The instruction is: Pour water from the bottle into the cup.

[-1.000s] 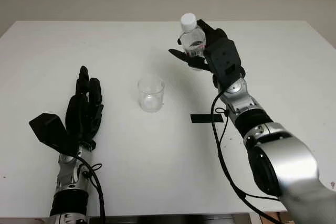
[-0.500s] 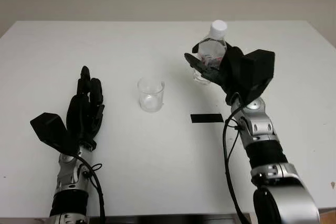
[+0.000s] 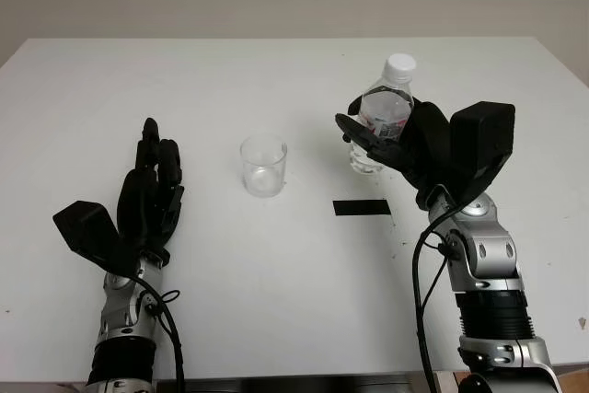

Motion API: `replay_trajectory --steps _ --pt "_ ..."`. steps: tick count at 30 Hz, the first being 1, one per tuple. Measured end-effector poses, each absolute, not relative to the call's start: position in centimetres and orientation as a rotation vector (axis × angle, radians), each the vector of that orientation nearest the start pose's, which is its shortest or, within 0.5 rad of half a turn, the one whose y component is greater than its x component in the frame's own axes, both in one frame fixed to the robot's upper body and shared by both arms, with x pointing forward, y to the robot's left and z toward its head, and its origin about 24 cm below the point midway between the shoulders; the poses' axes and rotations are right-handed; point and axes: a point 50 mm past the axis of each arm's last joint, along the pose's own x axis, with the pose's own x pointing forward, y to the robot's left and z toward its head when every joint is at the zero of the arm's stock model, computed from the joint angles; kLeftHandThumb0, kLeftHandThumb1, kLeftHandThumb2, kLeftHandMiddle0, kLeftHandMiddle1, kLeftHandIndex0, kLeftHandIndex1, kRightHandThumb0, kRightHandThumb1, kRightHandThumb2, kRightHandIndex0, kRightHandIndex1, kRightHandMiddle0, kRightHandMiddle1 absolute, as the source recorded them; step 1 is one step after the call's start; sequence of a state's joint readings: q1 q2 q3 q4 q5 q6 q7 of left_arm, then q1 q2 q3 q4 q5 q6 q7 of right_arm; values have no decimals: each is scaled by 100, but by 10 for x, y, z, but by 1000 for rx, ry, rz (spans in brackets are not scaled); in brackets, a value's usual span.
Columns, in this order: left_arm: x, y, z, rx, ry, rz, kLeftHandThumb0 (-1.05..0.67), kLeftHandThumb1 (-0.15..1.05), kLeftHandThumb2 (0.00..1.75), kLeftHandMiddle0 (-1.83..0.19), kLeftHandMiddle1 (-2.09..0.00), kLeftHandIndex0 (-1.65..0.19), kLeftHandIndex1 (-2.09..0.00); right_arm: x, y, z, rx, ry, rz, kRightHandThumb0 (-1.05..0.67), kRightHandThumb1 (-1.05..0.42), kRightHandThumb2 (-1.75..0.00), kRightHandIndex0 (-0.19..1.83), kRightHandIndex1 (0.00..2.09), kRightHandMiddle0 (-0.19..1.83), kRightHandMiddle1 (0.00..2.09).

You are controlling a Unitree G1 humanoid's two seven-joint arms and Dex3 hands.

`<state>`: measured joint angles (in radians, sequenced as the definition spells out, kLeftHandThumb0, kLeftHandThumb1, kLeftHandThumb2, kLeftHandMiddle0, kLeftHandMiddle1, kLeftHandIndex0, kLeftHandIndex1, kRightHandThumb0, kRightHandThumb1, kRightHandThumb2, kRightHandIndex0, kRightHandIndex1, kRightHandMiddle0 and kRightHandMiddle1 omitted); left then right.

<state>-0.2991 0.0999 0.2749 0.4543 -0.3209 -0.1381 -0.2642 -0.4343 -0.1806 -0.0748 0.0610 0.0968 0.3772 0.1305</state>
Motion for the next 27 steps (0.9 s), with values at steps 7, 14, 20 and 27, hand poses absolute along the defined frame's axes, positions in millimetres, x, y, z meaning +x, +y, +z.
replay_trajectory --steps 7,14,20,27 --pt "300 209 38 -284 -58 -6 -68 105 56 16 -5 18 -5 326 -160 106 -96 78 144 -38 -105 -42 149 209 97 209" --pt "298 209 37 -281 -58 -6 -69 105 56 17 -5 19 -5 320 -158 92 -90 124 144 -41 -105 -42 157 209 99 209" --pt "297 209 37 -280 -58 -8 -69 105 55 16 -6 19 -4 317 -158 81 -72 175 159 -40 -105 -43 161 209 101 209" --pt "295 210 37 -280 -56 -8 -69 105 55 17 -5 19 -4 314 -159 78 -50 168 160 -42 -105 -44 165 209 108 209"
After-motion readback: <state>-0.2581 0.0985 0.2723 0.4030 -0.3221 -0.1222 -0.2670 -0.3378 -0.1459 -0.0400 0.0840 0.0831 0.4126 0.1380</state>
